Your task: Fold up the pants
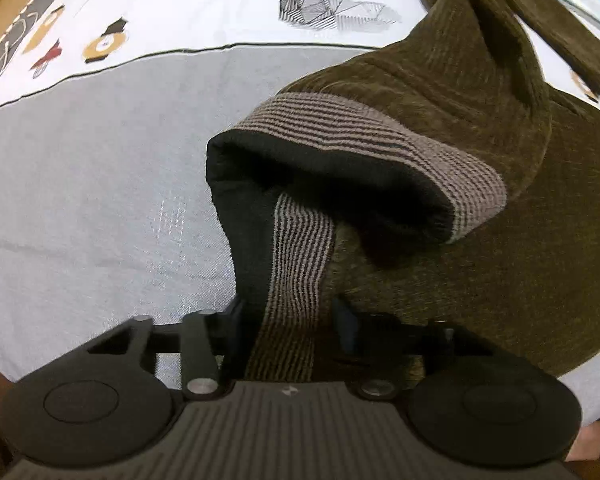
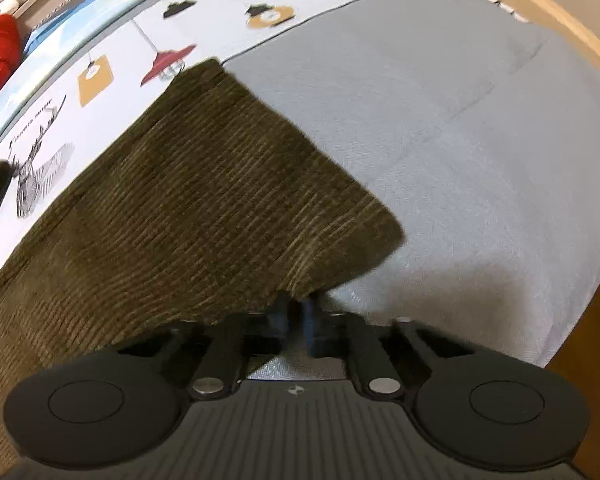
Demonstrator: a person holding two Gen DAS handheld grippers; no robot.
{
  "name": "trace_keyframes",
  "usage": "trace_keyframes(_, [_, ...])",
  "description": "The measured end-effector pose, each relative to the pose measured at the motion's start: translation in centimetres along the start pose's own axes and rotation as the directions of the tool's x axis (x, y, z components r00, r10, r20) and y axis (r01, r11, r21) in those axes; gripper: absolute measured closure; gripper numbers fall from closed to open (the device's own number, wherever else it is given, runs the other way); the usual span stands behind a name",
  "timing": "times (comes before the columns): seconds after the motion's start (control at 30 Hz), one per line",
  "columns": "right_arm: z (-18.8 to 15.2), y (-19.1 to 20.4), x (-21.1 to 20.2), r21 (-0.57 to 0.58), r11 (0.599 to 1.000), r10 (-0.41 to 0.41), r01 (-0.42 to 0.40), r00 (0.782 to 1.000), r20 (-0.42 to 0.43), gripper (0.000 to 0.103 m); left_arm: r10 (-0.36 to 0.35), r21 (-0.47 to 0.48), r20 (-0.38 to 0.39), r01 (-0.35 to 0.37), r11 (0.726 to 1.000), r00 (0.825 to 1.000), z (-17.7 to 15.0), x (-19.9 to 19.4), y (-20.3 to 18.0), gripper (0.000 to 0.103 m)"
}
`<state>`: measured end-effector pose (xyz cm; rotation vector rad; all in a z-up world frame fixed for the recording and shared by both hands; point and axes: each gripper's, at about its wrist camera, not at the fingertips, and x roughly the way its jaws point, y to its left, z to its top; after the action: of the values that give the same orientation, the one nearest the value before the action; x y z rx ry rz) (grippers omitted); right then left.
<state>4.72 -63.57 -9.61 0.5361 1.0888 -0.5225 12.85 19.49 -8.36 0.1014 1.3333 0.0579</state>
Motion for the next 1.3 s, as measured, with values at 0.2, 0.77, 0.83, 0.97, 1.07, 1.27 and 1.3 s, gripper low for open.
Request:
trace_keyframes(0.2, [0.2,-2.8,-2.3,0.05,0.932,-0.363,0.36,0.929,0.077,0.103,0.056,0.159,0.04,-0.062,0.985,0.998,-0.9,-0.9,-1.9,0.069])
trace_keyframes(0.77, [-0.1,1.1,1.3,0.024,0.999,-0.039,0.04,0.998,-0.041,0.055,-0.021,0.052,0.004,0.021,0.998,1.0,-1.2,-0.5,-0.5,0.032])
trace_keyframes(0.83, [0.1,1.9,1.3,-0.032,0.999,-0.026,0.026,0.999,-0.02,0.09,-0.011,0.075,0.008,0.01,0.997,1.0,-1.2,-0.3,-0.9,0.032])
trace_keyframes(0.97, [0.3,1.8,1.0,-0.038,0.999,-0.015,0.014,1.0,-0.02,0.096,0.01,0.082,0.017,-0.011,0.997,1.0,-0.8,-0.3,-1.4,0.046])
trace_keyframes(1.07, [-0.1,0.5,0.3,0.018,0.998,-0.068,0.068,0.998,-0.016,0.097,0.022,0.132,0.024,-0.025,0.991,0.999,-0.8,-0.5,-2.0,0.068])
trace_keyframes(1.27, [-0.6,-0.4,0.3,-0.004,0.986,-0.169,0.169,0.985,-0.046,0.097,0.012,0.209,0.03,-0.017,0.978,0.999,-1.3,-1.1,-2.8,0.082])
trace_keyframes(1.3, [-0.7,0.2,0.3,-0.046,0.983,-0.18,0.178,0.983,-0.042,0.096,0.003,0.193,0.026,-0.008,0.981,1.0,-1.3,-1.2,-2.5,0.081])
